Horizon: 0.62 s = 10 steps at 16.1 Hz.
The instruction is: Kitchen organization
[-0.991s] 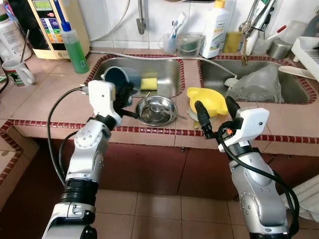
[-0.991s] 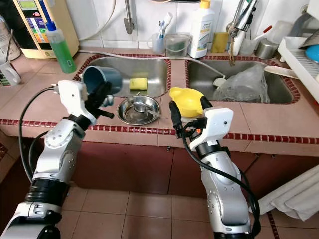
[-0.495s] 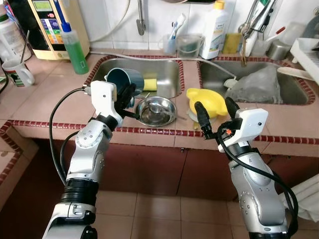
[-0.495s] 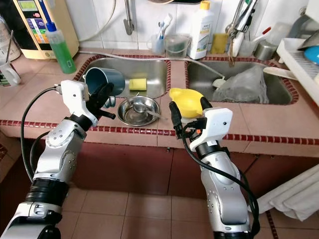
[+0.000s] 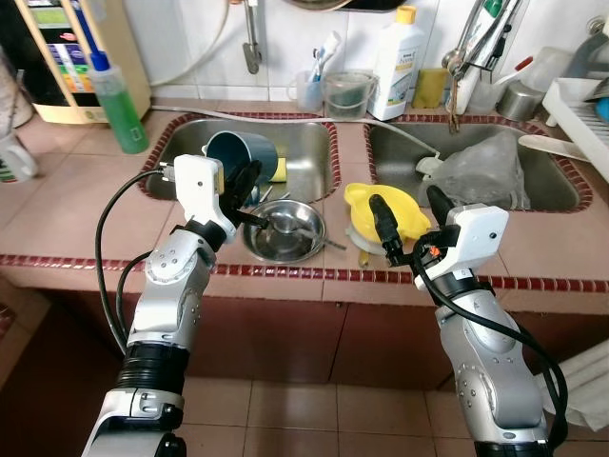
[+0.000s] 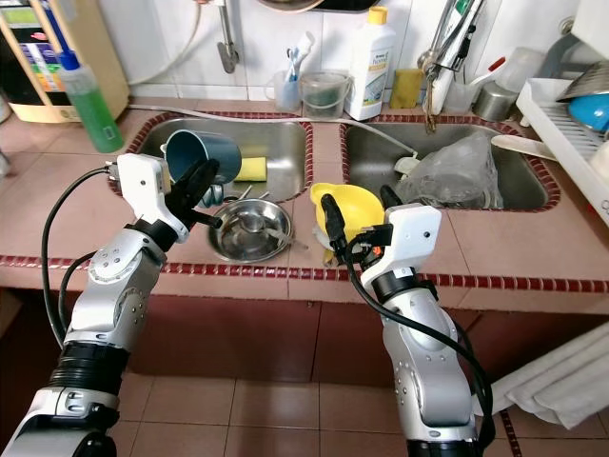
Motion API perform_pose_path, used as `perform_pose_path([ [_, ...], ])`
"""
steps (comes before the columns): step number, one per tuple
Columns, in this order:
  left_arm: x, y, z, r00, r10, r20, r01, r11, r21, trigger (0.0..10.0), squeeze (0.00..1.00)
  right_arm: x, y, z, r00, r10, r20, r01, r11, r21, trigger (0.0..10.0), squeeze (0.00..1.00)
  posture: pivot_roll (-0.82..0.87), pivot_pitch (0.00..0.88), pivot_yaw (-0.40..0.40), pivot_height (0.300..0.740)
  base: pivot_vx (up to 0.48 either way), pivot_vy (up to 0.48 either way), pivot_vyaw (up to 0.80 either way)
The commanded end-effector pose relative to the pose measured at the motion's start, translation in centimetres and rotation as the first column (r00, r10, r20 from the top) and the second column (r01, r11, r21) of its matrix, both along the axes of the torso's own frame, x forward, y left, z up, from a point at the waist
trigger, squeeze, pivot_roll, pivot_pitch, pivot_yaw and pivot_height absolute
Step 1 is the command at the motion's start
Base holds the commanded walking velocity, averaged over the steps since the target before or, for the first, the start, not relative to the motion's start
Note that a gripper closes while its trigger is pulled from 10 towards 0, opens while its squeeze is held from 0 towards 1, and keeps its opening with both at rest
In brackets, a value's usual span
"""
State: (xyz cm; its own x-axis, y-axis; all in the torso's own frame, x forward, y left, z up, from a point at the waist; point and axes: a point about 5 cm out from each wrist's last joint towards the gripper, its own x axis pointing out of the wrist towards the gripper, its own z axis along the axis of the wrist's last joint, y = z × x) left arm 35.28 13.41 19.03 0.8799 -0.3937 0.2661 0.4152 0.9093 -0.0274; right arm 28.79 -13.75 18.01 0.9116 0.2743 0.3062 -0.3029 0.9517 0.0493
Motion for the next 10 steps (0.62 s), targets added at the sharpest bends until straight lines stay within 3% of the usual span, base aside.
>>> perform_pose_path([
  [1, -0.06, -0.12, 0.33, 1.000, -0.007, 0.010, 0.006, 1.000, 0.002, 10.0, 0.00, 0.10, 0.02, 0.18, 1.000, 0.009, 0.007, -0.009, 1.000, -0.002, 10.0, 0.00, -0.05, 0.035, 0.026, 0.740, 0.364, 0.000, 0.00],
  [10, 0.09, -0.18, 0.41, 1.000, -0.010, 0.006, 0.010, 1.000, -0.013, 10.0, 0.00, 0.14, 0.18, 0.38, 0.999, 0.032, 0.014, -0.031, 0.999, -0.004, 10.0, 0.00, -0.05, 0.012, 0.015, 0.740, 0.400, 0.000, 0.00],
])
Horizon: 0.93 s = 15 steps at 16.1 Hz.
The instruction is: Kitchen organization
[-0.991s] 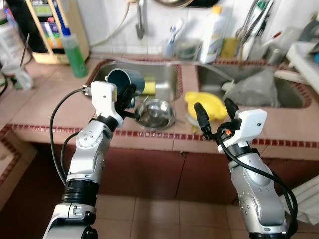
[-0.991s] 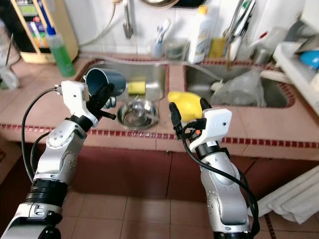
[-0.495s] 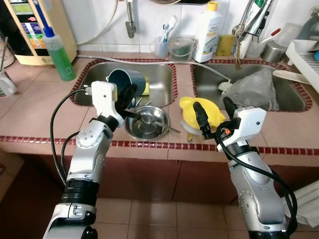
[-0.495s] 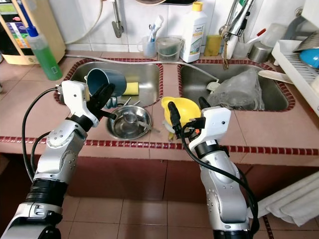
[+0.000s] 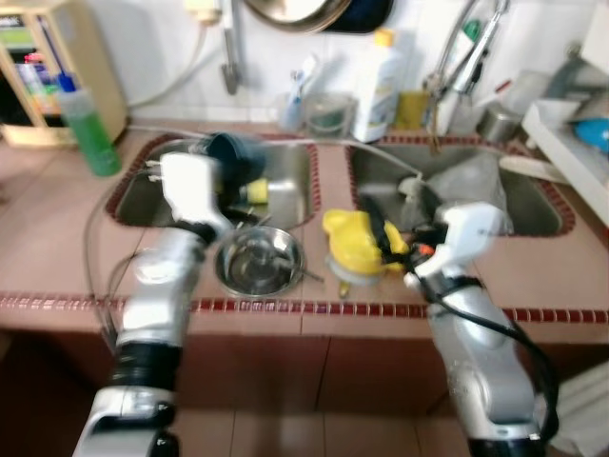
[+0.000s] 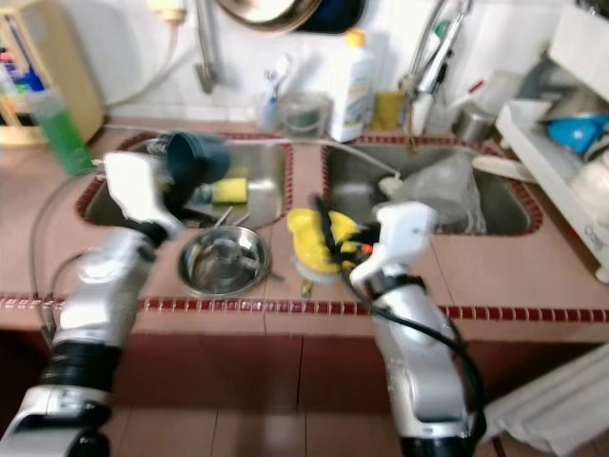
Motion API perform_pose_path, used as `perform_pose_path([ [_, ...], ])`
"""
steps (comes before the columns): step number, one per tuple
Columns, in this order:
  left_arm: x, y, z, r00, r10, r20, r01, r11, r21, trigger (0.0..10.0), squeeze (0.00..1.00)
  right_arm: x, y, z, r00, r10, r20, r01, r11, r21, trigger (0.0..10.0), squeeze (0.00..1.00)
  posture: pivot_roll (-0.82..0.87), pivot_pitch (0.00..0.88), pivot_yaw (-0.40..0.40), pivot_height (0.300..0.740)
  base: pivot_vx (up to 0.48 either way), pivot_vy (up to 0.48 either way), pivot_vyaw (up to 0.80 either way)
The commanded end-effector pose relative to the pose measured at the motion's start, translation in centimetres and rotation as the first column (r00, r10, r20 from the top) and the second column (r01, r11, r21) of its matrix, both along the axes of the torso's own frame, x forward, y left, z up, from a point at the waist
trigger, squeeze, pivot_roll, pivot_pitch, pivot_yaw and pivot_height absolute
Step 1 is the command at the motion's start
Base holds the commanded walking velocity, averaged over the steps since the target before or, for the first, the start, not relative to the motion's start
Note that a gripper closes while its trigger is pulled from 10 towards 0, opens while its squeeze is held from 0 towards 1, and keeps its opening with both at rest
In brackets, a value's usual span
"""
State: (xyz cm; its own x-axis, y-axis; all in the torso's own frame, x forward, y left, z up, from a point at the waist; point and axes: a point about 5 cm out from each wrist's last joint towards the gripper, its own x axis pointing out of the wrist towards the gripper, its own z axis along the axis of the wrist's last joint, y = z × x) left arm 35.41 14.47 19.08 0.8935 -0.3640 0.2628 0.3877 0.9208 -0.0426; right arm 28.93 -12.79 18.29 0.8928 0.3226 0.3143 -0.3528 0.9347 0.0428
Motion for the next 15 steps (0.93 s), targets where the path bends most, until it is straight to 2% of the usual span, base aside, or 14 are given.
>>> perform_pose_path([
  [1, -0.1, -1.2, 0.3, 0.999, -0.036, 0.016, 0.036, 0.999, -0.006, 10.0, 0.00, 0.0, -0.7, 0.2, 1.000, -0.013, 0.006, 0.013, 1.000, -0.002, 10.0, 0.00, -0.05, 0.010, 0.014, 0.740, 0.480, 0.000, 0.00],
  [5, 0.0, -1.0, 0.4, 1.000, -0.024, 0.016, 0.025, 1.000, -0.011, 10.0, 0.00, -0.2, -0.4, 0.4, 1.000, 0.013, 0.009, -0.013, 1.000, -0.002, 10.0, 0.00, -0.05, 0.013, 0.012, 0.740, 0.360, 0.000, 0.00],
  [7, 0.1, -0.9, 0.3, 1.000, -0.020, 0.003, 0.020, 1.000, -0.007, 10.0, 0.00, -0.3, -0.2, 0.4, 1.000, 0.023, 0.006, -0.023, 1.000, -0.005, 10.0, 0.00, -0.05, 0.019, 0.015, 0.740, 0.000, 0.000, 0.00],
  [12, 0.5, -0.8, -0.4, 0.998, -0.037, -0.051, 0.040, 0.998, 0.057, 10.0, 0.00, -0.5, 0.0, 0.1, 0.999, 0.035, -0.021, -0.035, 0.999, -0.011, 10.0, 0.00, -0.06, 0.027, 0.018, 0.740, 0.000, 0.000, 0.00],
  [15, 1.6, 0.0, 0.0, 0.996, -0.061, -0.067, 0.070, 0.987, 0.144, 10.0, 0.00, -1.6, 0.4, -0.2, 0.993, 0.096, -0.065, -0.098, 0.995, -0.028, 10.0, 0.00, -0.07, 0.046, 0.030, 0.740, 0.000, 0.000, 0.00],
])
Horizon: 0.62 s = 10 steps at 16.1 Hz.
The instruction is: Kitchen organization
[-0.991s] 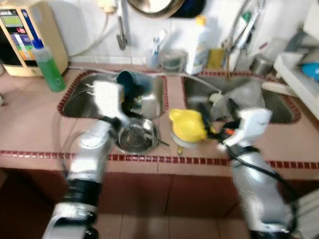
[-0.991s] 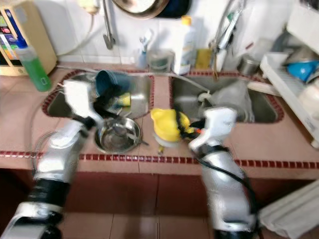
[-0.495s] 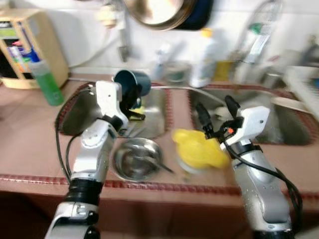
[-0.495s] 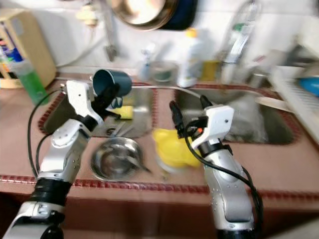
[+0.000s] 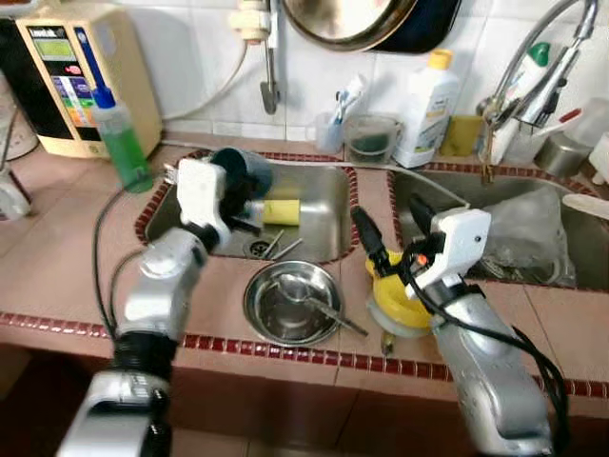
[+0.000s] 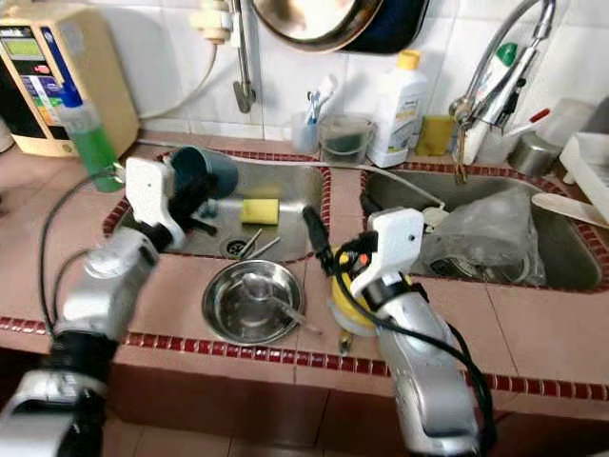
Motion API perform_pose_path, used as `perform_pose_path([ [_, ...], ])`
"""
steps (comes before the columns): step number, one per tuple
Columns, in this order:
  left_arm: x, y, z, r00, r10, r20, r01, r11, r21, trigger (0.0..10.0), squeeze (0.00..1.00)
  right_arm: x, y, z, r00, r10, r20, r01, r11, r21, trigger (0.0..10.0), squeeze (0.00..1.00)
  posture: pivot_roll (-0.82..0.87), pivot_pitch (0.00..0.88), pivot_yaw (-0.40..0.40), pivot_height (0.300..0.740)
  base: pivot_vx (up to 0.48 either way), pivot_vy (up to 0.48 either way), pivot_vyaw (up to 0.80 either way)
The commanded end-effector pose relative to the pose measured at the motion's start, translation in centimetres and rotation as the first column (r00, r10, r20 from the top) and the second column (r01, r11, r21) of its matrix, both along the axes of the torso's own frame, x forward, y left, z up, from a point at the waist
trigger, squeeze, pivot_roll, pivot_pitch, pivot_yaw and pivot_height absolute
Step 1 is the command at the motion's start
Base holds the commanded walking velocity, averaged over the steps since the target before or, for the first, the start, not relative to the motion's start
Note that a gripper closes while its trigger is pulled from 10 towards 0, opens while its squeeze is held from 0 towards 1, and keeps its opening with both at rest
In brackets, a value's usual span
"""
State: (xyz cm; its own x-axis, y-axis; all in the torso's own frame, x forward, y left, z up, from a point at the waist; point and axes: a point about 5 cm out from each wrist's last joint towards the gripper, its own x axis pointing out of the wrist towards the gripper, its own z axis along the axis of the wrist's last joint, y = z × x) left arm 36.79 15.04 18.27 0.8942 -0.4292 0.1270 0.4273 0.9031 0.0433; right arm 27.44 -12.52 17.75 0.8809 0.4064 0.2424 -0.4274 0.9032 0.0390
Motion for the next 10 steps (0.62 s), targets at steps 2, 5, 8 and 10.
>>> perform_pose_path([
  [2, 0.5, -0.5, 1.2, 0.997, -0.056, 0.044, 0.053, 0.997, 0.064, 10.0, 0.00, -0.6, 0.0, 0.1, 1.000, 0.022, -0.007, -0.022, 1.000, -0.004, 10.0, 0.00, -0.08, 0.056, 0.041, 0.740, 0.000, 0.000, 0.00],
  [5, 1.4, -0.7, 1.5, 0.993, -0.118, 0.020, 0.114, 0.983, 0.142, 10.0, 0.00, -1.8, 0.4, 0.1, 0.998, 0.054, -0.033, -0.054, 0.999, 0.005, 10.0, 0.00, -0.10, 0.081, 0.061, 0.740, 0.000, 0.000, 0.00],
  [8, 1.9, -0.7, 1.3, 0.990, -0.137, -0.011, 0.137, 0.974, 0.183, 10.0, 0.00, -3.0, 0.5, 0.0, 0.996, 0.080, -0.044, -0.082, 0.996, -0.032, 10.0, 0.00, -0.12, 0.106, 0.070, 0.740, 0.000, 0.000, 0.00],
  [10, 2.2, -0.9, 1.1, 0.989, -0.144, -0.043, 0.150, 0.966, 0.212, 10.0, 0.00, -3.9, 0.0, -0.3, 0.996, 0.069, -0.060, -0.073, 0.995, -0.071, 10.0, 0.00, -0.13, 0.133, 0.079, 0.740, 0.000, 0.000, 0.00],
])
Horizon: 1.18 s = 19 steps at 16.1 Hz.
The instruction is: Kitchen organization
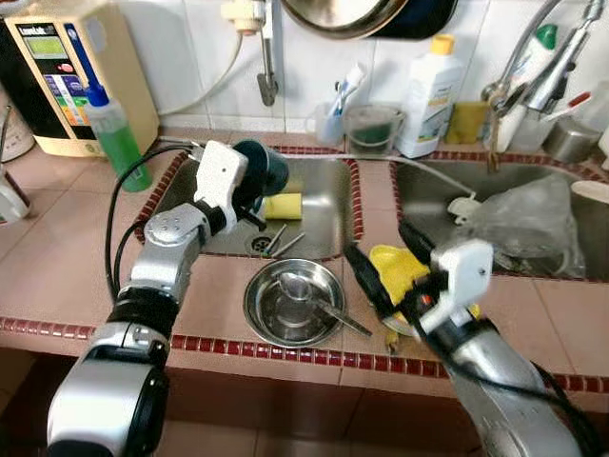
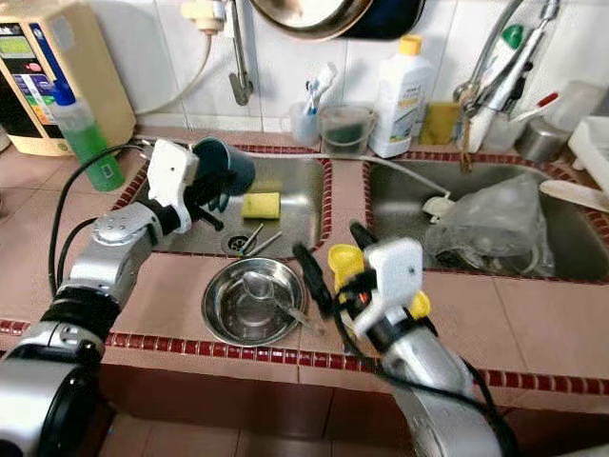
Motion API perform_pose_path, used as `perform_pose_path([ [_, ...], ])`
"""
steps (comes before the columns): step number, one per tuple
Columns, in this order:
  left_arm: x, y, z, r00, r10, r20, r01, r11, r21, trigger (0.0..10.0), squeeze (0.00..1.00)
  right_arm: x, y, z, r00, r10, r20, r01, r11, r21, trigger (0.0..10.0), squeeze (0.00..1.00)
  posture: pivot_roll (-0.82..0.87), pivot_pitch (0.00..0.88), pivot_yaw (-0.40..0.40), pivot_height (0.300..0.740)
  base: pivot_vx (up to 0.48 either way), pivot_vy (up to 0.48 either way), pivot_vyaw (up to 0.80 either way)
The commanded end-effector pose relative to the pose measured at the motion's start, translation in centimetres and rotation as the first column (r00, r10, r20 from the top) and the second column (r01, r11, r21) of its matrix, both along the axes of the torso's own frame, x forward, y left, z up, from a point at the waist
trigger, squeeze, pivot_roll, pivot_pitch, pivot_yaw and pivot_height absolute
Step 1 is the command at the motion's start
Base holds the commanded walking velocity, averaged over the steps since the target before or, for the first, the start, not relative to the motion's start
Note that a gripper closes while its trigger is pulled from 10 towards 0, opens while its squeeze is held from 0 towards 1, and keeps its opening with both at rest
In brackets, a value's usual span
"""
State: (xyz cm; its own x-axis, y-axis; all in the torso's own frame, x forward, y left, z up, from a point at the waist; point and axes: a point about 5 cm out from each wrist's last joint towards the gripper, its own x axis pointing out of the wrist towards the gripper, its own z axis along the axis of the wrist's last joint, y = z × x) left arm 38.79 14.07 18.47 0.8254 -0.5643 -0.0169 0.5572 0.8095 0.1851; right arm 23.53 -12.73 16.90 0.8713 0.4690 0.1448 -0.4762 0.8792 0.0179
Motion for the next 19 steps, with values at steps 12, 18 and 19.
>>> perform_pose_path([
  [12, 1.0, 2.6, -0.3, 0.996, 0.056, -0.074, -0.048, 0.993, 0.107, 10.0, 0.00, -2.4, 0.7, 0.2, 0.999, 0.014, -0.045, -0.015, 1.000, -0.017, 10.0, 0.00, -0.15, 0.169, 0.111, 0.740, 0.000, 0.000, 0.00],
  [18, 1.0, 3.0, -0.4, 0.994, 0.057, -0.095, -0.049, 0.995, 0.090, 10.0, 1.00, -1.9, 1.0, 0.1, 0.999, 0.018, -0.040, -0.019, 1.000, -0.017, 10.0, 0.00, -0.13, 0.152, 0.109, 0.740, 0.000, 0.000, 0.00],
  [19, 1.0, 3.0, -0.4, 0.994, 0.056, -0.095, -0.048, 0.995, 0.091, 10.0, 1.00, -1.9, 1.0, 0.1, 0.999, 0.019, -0.039, -0.020, 1.000, -0.017, 10.0, 0.00, -0.13, 0.149, 0.108, 0.740, 0.000, 0.000, 0.00],
])
